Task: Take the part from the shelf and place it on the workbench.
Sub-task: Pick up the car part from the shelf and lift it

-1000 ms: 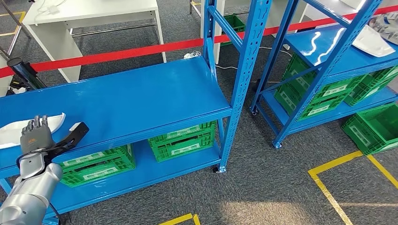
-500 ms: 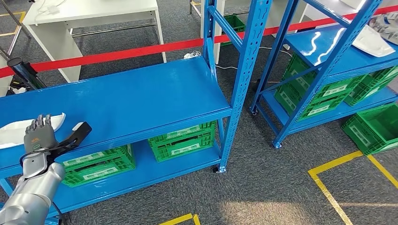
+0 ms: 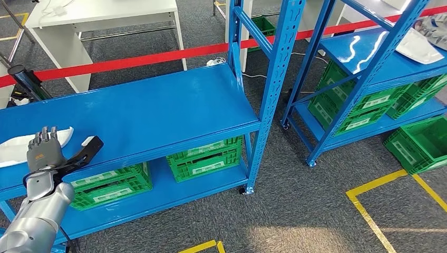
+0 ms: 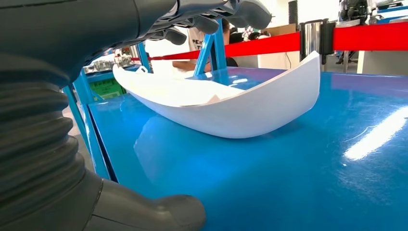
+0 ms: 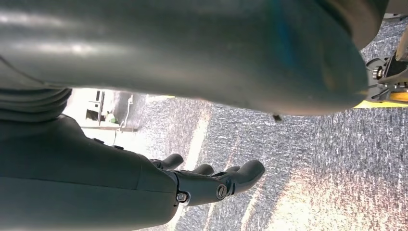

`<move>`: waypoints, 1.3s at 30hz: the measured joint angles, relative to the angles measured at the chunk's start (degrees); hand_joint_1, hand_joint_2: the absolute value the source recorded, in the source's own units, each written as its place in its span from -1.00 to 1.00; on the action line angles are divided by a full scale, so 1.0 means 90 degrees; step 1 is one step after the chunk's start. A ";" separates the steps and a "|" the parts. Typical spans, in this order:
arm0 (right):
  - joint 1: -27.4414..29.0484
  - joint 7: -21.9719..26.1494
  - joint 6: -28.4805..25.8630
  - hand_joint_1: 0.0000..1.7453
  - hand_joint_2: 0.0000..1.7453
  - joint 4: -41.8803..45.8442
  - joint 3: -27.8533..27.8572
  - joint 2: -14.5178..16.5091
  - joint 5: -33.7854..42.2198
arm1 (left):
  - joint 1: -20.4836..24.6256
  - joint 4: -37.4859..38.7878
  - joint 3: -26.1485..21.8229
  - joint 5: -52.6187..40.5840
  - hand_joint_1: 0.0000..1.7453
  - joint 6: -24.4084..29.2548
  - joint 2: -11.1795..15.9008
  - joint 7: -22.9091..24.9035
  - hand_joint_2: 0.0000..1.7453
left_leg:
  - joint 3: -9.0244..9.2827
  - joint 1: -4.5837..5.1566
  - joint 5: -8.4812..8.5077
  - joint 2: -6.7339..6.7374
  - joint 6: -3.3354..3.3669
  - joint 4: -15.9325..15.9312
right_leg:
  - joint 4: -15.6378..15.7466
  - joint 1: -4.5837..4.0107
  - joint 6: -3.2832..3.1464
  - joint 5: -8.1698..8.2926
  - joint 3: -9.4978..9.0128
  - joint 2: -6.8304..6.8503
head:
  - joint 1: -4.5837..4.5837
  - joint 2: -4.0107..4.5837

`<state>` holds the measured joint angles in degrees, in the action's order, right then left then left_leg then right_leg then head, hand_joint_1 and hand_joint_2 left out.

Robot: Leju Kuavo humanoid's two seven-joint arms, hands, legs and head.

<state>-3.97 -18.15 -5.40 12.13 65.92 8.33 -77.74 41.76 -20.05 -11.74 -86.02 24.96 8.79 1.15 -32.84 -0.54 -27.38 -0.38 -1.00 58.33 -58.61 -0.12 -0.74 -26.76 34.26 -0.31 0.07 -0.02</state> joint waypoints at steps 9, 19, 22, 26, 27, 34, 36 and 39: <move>0.0000 0.0000 0.0047 -1.00 -1.00 0.0000 0.0000 0.0000 -0.0036 | 0.0000 -0.0002 -0.0032 0.0022 -1.00 -0.0180 0.0063 -0.0030 1.00 | 0.0000 0.0000 0.0000 0.0000 0.0000 0.0000 | 0.0000 0.0000 0.0000 0.0000 0.0000 0.0000 | 0.0000 0.0000; 0.0001 0.0001 0.0046 -1.00 -1.00 0.0000 -0.0002 0.0000 -0.0048 | -0.0002 0.0007 -0.0039 0.0014 -1.00 -0.0203 0.0127 0.0076 1.00 | 0.0000 0.0000 0.0000 0.0000 0.0000 -0.0001 | 0.0000 0.0000 0.0000 -0.0001 0.0000 0.0000 | 0.0000 0.0000; 0.0001 0.0001 0.0046 -1.00 -1.00 0.0000 -0.0001 0.0000 -0.0046 | -0.0002 0.0015 -0.0039 0.0013 -1.00 -0.0262 0.0150 0.0123 1.00 | 0.0000 0.0000 0.0000 -0.0001 0.0000 -0.0001 | 0.0000 0.0000 0.0000 -0.0001 0.0000 0.0001 | 0.0000 0.0000; 0.0002 0.0001 0.0046 -1.00 -1.00 0.0000 -0.0002 0.0000 -0.0048 | 0.0002 0.0018 -0.0040 0.0016 -1.00 -0.0388 0.0192 0.0068 1.00 | 0.0000 0.0000 0.0000 0.0000 0.0000 -0.0001 | 0.0000 0.0000 0.0000 -0.0001 -0.0001 0.0000 | 0.0000 0.0000; 0.0002 0.0001 0.0046 -1.00 -1.00 0.0000 -0.0001 0.0000 -0.0053 | 0.0004 0.0018 -0.0041 0.0018 -1.00 -0.0431 0.0204 0.0034 1.00 | 0.0001 0.0000 0.0000 0.0000 0.0000 -0.0001 | 0.0000 0.0000 0.0000 -0.0002 -0.0001 0.0000 | 0.0000 0.0000; 0.0001 -0.0001 0.0047 -1.00 -1.00 0.0000 -0.0001 -0.0001 -0.0074 | 0.0027 0.0016 -0.0100 0.0100 -1.00 -0.0650 0.0240 -0.0123 1.00 | 0.0006 0.0000 0.0000 0.0000 0.0000 -0.0002 | 0.0000 0.0000 0.0000 -0.0002 -0.0004 0.0001 | 0.0000 0.0000; 0.0001 0.0001 0.0049 -1.00 -1.00 0.0000 -0.0001 -0.0001 -0.0075 | 0.0027 0.0015 -0.0110 0.0097 -1.00 -0.0653 0.0240 -0.0131 1.00 | 0.0008 0.0000 0.0000 0.0000 0.0000 -0.0002 | 0.0000 0.0000 0.0000 -0.0002 -0.0006 0.0001 | 0.0000 0.0001; 0.0001 -0.0001 0.0047 -1.00 -1.00 0.0000 -0.0001 -0.0002 -0.0077 | 0.0027 0.0015 -0.0112 0.0094 -1.00 -0.0647 0.0239 -0.0103 1.00 | 0.0010 0.0000 0.0000 0.0000 0.0000 -0.0002 | 0.0000 0.0000 0.0000 -0.0002 -0.0008 0.0000 | 0.0000 0.0001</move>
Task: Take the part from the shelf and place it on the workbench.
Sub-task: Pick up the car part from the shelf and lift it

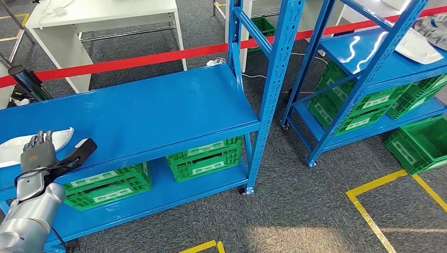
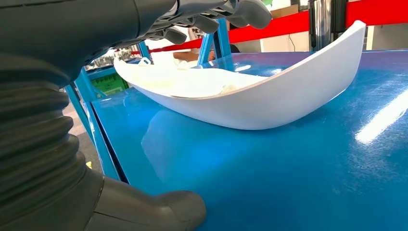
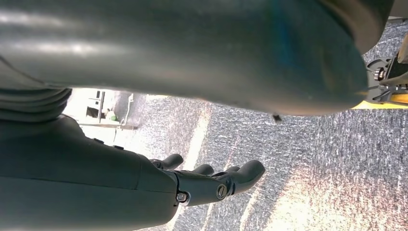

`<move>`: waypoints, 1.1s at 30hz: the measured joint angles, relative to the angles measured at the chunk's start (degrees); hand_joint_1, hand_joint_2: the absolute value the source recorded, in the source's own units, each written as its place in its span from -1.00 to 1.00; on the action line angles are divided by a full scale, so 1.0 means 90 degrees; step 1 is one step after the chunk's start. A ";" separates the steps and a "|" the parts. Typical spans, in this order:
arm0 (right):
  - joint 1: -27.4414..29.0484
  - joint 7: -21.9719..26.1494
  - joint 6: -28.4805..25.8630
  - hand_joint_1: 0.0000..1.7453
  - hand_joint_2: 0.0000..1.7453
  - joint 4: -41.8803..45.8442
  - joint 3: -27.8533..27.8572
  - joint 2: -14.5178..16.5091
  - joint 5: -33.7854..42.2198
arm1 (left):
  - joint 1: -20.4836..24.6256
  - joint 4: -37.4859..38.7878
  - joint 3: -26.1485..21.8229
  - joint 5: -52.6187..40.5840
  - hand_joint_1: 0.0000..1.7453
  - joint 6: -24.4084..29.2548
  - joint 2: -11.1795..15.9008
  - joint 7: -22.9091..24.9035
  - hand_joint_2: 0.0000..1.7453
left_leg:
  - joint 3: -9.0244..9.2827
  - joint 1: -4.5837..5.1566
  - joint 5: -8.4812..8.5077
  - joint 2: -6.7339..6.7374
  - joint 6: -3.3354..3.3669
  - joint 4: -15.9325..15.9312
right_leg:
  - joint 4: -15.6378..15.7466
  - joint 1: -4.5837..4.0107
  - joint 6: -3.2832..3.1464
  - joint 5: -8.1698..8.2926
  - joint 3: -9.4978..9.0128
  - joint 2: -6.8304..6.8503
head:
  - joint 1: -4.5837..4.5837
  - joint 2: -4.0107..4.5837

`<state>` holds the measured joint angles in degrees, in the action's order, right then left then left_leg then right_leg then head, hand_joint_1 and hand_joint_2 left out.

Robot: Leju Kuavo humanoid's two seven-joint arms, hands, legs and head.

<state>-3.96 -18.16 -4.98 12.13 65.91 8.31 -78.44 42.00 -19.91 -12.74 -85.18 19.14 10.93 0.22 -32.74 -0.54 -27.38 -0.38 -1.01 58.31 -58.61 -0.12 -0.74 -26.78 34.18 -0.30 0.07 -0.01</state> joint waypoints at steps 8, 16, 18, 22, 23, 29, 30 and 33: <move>0.0000 0.0002 -0.0003 -1.00 -1.00 0.0000 0.0001 0.0002 0.0003 | 0.0000 0.0000 -0.0038 0.0117 -1.00 0.0123 -0.0029 0.0004 1.00 | 0.0001 0.0000 0.0000 0.0000 0.0000 0.0000 | 0.0000 0.0000 0.0000 0.0000 0.0000 0.0000 | 0.0000 -0.0001; -0.0001 0.0001 -0.0020 -1.00 -1.00 0.0000 0.0009 0.0002 0.0035 | 0.0018 0.0000 -0.0059 0.0177 -1.00 -0.0038 -0.0056 -0.0045 1.00 | 0.0001 0.0000 0.0000 0.0000 0.0000 0.0000 | 0.0000 0.0001 0.0001 -0.0001 -0.0001 0.0000 | 0.0000 -0.0001; -0.0001 0.0001 -0.0022 -1.00 -1.00 0.0000 0.0017 0.0002 0.0044 | 0.0020 0.0000 -0.0063 0.0177 -1.00 -0.0043 -0.0061 -0.0045 1.00 | 0.0002 0.0000 0.0000 0.0000 0.0000 0.0000 | 0.0000 0.0001 0.0001 -0.0001 -0.0001 0.0000 | 0.0000 -0.0001; -0.0001 0.0001 -0.0031 -1.00 -1.00 0.0000 0.0024 0.0002 0.0050 | 0.0022 0.0000 -0.0072 0.0179 -1.00 -0.0043 -0.0075 -0.0039 1.00 | 0.0003 0.0000 0.0000 0.0000 0.0000 0.0000 | 0.0000 0.0001 0.0001 -0.0001 -0.0002 0.0000 | 0.0000 -0.0001; -0.0001 0.0001 -0.0032 -1.00 -1.00 0.0000 0.0024 0.0002 0.0049 | 0.0022 0.0000 -0.0075 0.0185 -1.00 -0.0043 -0.0076 -0.0037 1.00 | 0.0003 0.0000 0.0000 0.0000 0.0000 0.0000 | 0.0000 0.0001 0.0001 -0.0001 -0.0003 0.0000 | 0.0000 -0.0001; -0.0002 0.0001 -0.0001 -1.00 -1.00 0.0000 0.0023 0.0002 0.0006 | 0.0021 0.0000 -0.0132 0.0271 -1.00 -0.0081 -0.0070 -0.0060 1.00 | 0.0003 0.0000 0.0000 -0.0001 0.0000 -0.0001 | 0.0000 0.0001 0.0001 -0.0001 -0.0005 0.0000 | 0.0000 -0.0001; -0.0002 0.0001 0.0005 -1.00 -1.00 0.0000 0.0023 0.0002 -0.0002 | 0.0020 0.0000 -0.0155 0.0290 -1.00 -0.0090 -0.0067 -0.0074 1.00 | 0.0003 0.0000 0.0000 -0.0001 0.0000 -0.0001 | 0.0000 0.0001 0.0001 -0.0001 -0.0005 0.0000 | 0.0000 -0.0001; -0.0002 0.0001 0.0012 -1.00 -1.00 0.0000 0.0023 0.0002 -0.0012 | 0.0015 0.0000 -0.0197 0.0326 -1.00 -0.0087 -0.0060 -0.0115 1.00 | 0.0004 0.0000 0.0000 -0.0001 0.0000 -0.0001 | 0.0000 0.0001 0.0001 -0.0001 -0.0006 0.0001 | 0.0000 -0.0001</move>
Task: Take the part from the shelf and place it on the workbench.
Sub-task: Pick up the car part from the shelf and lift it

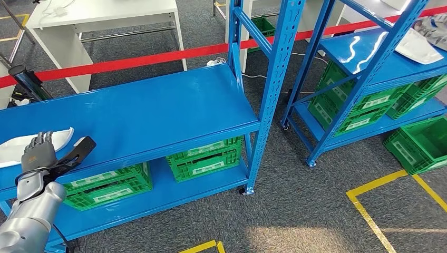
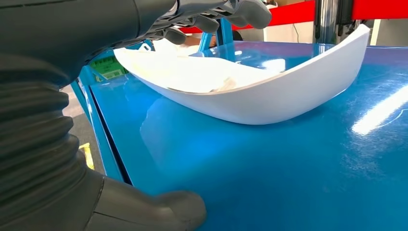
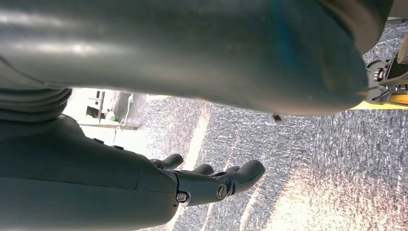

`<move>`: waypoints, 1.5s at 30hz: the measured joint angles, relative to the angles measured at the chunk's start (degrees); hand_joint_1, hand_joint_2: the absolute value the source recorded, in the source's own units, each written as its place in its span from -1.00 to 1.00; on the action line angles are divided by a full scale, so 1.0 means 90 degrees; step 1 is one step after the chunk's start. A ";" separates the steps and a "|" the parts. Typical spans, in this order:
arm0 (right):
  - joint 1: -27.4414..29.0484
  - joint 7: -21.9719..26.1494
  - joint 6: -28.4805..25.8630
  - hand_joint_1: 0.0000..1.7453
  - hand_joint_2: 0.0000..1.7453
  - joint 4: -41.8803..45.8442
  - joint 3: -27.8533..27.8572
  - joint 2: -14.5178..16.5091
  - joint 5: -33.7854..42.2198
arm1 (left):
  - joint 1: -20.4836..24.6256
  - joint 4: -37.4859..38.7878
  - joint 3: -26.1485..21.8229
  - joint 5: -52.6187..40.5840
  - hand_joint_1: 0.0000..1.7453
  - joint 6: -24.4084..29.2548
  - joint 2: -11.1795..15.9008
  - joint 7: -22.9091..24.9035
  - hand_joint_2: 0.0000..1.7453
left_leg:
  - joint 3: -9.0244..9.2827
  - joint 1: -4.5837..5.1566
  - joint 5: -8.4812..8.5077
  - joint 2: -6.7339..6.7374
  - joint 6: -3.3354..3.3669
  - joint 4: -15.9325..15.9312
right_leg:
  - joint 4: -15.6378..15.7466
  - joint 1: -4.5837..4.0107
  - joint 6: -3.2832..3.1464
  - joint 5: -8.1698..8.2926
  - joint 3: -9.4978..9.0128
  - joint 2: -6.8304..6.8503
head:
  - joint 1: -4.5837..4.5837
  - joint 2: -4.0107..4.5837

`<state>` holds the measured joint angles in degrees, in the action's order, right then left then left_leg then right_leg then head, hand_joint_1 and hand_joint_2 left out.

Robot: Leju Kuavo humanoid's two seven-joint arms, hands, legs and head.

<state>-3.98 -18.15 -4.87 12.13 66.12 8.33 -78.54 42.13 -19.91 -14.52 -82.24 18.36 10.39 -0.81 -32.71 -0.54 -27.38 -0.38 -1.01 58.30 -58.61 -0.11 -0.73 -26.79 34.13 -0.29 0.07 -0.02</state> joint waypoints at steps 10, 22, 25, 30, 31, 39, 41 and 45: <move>-0.0002 0.0000 0.0002 -1.00 -1.00 0.0000 0.0000 0.0000 -0.0018 | -0.0060 -0.0001 -0.0008 -0.0013 -1.00 0.0230 0.0004 -0.0070 1.00 | 0.0000 0.0000 0.0000 0.0000 0.0000 0.0000 | 0.0000 0.0000 0.0000 0.0000 0.0000 0.0001 | 0.0000 0.0000; -0.0016 -0.0001 0.0007 -1.00 -1.00 0.0000 0.0000 0.0033 -0.0050 | -0.0130 -0.0044 -0.0131 0.0228 -1.00 0.0226 0.0108 -0.0372 1.00 | 0.0000 0.0000 -0.0001 0.0000 -0.0001 -0.0002 | 0.0000 0.0000 -0.0002 -0.0002 -0.0001 0.0001 | 0.0000 0.0000; -0.0022 0.0001 0.0009 -1.00 -1.00 0.0000 0.0000 0.0051 -0.0057 | -0.0137 -0.0051 -0.0154 0.0250 -1.00 0.0186 0.0172 -0.0401 1.00 | 0.0000 0.0000 0.0000 -0.0001 -0.0001 -0.0003 | 0.0000 -0.0001 -0.0003 -0.0004 -0.0001 0.0002 | 0.0000 0.0000; -0.0031 0.0000 0.0021 -1.00 -1.00 0.0000 0.0000 0.0069 -0.0056 | -0.0143 -0.0053 -0.0160 0.0257 -1.00 0.0176 0.0223 -0.0410 1.00 | 0.0001 0.0000 0.0000 -0.0001 -0.0001 -0.0004 | 0.0000 -0.0001 -0.0006 -0.0005 -0.0001 0.0003 | 0.0000 0.0001; -0.0032 0.0000 0.0031 -1.00 -1.00 0.0000 0.0000 0.0072 -0.0055 | -0.0143 -0.0053 -0.0160 0.0256 -1.00 0.0177 0.0228 -0.0409 1.00 | 0.0001 0.0000 0.0000 -0.0001 -0.0001 -0.0004 | 0.0000 -0.0001 -0.0006 -0.0005 -0.0001 0.0003 | 0.0000 0.0000; -0.0041 0.0001 0.0062 -1.00 -1.00 0.0000 0.0000 0.0095 -0.0072 | -0.0175 -0.0090 -0.0257 0.0948 -1.00 0.0196 0.0250 -0.1500 1.00 | 0.0001 0.0000 -0.0001 -0.0001 -0.0001 -0.0004 | 0.0000 -0.0001 -0.0007 -0.0007 0.0000 0.0002 | 0.0000 0.0000; -0.0043 0.0001 0.0063 -1.00 -1.00 0.0000 0.0000 0.0095 -0.0075 | -0.0214 -0.0178 -0.0376 0.1509 -1.00 0.0141 0.0237 -0.2219 1.00 | 0.0001 0.0000 -0.0002 0.0000 -0.0003 -0.0004 | 0.0000 -0.0001 -0.0008 -0.0007 0.0001 0.0001 | 0.0000 0.0000; -0.0047 -0.0001 0.0061 -1.00 -1.00 0.0000 0.0000 0.0095 -0.0084 | -0.0263 -0.0471 -0.0446 0.2119 -1.00 0.0119 0.0219 -0.2931 1.00 | 0.0001 0.0000 -0.0004 -0.0001 -0.0005 -0.0004 | 0.0000 -0.0001 -0.0008 -0.0007 0.0002 0.0001 | 0.0000 0.0001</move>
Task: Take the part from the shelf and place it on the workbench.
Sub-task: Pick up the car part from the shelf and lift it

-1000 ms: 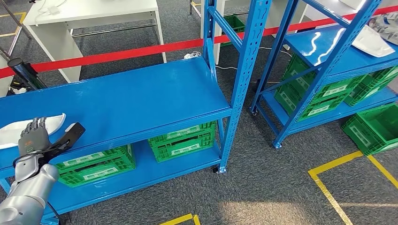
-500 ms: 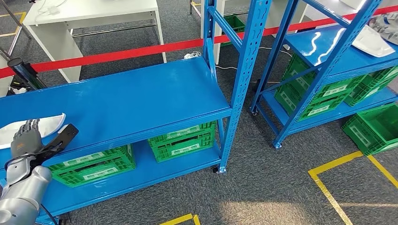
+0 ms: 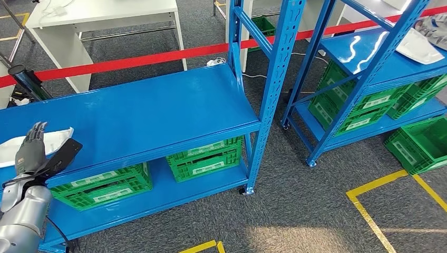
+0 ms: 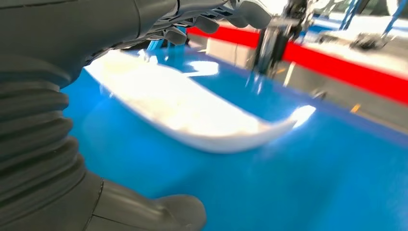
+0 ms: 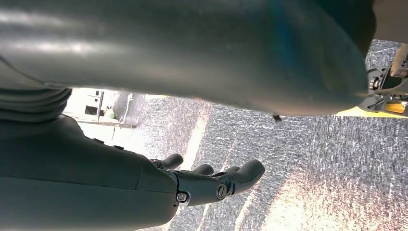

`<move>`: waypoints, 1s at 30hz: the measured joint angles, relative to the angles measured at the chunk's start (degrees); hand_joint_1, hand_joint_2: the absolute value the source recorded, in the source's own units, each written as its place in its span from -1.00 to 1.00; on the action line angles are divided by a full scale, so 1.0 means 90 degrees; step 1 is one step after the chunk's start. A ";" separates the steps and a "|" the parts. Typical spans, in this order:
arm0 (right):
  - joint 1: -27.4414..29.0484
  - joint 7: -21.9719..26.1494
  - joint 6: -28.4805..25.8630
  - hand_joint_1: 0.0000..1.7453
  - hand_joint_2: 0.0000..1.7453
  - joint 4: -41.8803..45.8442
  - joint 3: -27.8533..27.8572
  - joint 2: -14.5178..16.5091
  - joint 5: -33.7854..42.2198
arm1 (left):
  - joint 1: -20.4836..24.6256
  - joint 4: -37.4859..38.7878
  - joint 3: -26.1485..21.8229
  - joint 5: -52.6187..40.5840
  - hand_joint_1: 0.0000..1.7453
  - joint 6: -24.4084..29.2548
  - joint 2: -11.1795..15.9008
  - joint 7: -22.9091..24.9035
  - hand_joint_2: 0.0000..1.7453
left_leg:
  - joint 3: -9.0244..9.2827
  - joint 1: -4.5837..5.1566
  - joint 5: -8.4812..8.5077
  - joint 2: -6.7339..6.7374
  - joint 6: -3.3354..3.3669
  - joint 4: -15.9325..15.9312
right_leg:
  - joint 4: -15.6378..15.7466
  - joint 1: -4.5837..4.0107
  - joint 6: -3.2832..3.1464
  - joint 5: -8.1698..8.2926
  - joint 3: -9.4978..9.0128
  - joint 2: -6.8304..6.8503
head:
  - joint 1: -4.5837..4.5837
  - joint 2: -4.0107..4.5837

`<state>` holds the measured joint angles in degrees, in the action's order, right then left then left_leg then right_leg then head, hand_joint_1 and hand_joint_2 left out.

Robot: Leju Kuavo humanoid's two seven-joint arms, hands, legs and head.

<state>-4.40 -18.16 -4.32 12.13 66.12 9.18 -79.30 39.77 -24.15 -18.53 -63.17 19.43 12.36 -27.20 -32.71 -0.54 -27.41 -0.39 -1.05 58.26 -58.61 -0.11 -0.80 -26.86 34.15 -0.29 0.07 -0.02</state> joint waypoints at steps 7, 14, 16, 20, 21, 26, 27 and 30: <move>-0.0017 0.0000 -0.0035 -1.00 -1.00 0.0000 0.0000 0.0001 0.0036 | -0.0240 -0.1009 0.0125 0.0519 -1.00 0.0081 -0.0114 0.0042 0.00 | 0.0000 0.0000 -0.0002 -0.0001 -0.0002 0.0000 | 0.0000 0.0000 0.0000 -0.0002 0.0002 -0.0004 | 0.0000 0.0000; -0.0034 0.0000 -0.0047 -1.00 -1.00 0.0000 0.0000 0.0004 0.0038 | -0.0275 -0.1214 0.0481 0.0187 -1.00 0.0172 -0.0171 0.0799 1.00 | 0.0001 0.0000 -0.0003 0.0001 -0.0001 0.0000 | 0.0000 0.0000 0.0000 -0.0003 0.0001 -0.0002 | 0.0000 0.0000; -0.0036 0.0001 -0.0029 -1.00 -1.00 0.0000 0.0000 0.0005 0.0028 | -0.0238 -0.1077 0.0652 -0.0158 -1.00 0.0178 -0.0146 0.1249 1.00 | 0.0001 0.0000 -0.0003 0.0001 -0.0001 0.0000 | 0.0000 0.0000 0.0000 -0.0003 0.0000 -0.0002 | 0.0000 0.0000; -0.0036 -0.0001 0.0038 -1.00 -1.00 0.0000 -0.0001 0.0004 0.0002 | -0.0105 -0.0626 0.1028 -0.0864 -1.00 -0.0402 0.0012 0.2057 1.00 | 0.0002 0.0000 -0.0004 0.0005 -0.0004 0.0000 | 0.0000 0.0000 -0.0001 -0.0004 0.0002 -0.0006 | 0.0000 -0.0001; -0.0036 0.0000 0.0052 -1.00 -1.00 0.0000 -0.0002 0.0004 -0.0003 | -0.0074 -0.0509 0.1111 -0.0974 -1.00 -0.0596 0.0058 0.2154 1.00 | 0.0002 0.0000 -0.0004 0.0005 -0.0004 0.0000 | 0.0000 0.0000 -0.0003 -0.0004 0.0002 -0.0006 | 0.0000 -0.0001; -0.0037 0.0000 0.0063 -1.00 -1.00 0.0000 -0.0007 0.0002 -0.0009 | 0.0063 -0.0058 0.1369 -0.1212 -1.00 -0.1068 0.0235 0.2378 1.00 | 0.0005 -0.0001 -0.0007 0.0003 -0.0008 -0.0004 | 0.0000 0.0000 -0.0008 -0.0008 -0.0002 -0.0005 | 0.0001 0.0001; -0.0039 0.0001 0.0063 -1.00 -1.00 0.0000 -0.0007 0.0002 -0.0009 | 0.0095 0.0002 0.1397 -0.1233 -1.00 -0.1090 0.0266 0.2403 1.00 | 0.0008 -0.0001 -0.0007 0.0002 -0.0008 -0.0006 | 0.0000 0.0000 -0.0009 -0.0009 -0.0004 -0.0003 | 0.0001 0.0000; -0.0041 0.0001 0.0063 -1.00 -1.00 0.0000 -0.0007 0.0002 -0.0009 | 0.0142 0.0116 0.1423 -0.1241 -1.00 -0.1068 0.0333 0.2450 1.00 | 0.0019 0.0000 -0.0009 0.0003 -0.0010 -0.0010 | 0.0000 0.0002 -0.0011 -0.0012 -0.0011 -0.0002 | 0.0000 -0.0001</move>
<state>-4.77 -18.15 -3.75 12.13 66.05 9.20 -79.38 41.05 -23.11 -5.73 -74.34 9.82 15.35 -5.15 -32.53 -0.53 -27.50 -0.36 -1.14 58.17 -58.61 -0.10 -0.90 -26.97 34.05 -0.31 0.07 -0.02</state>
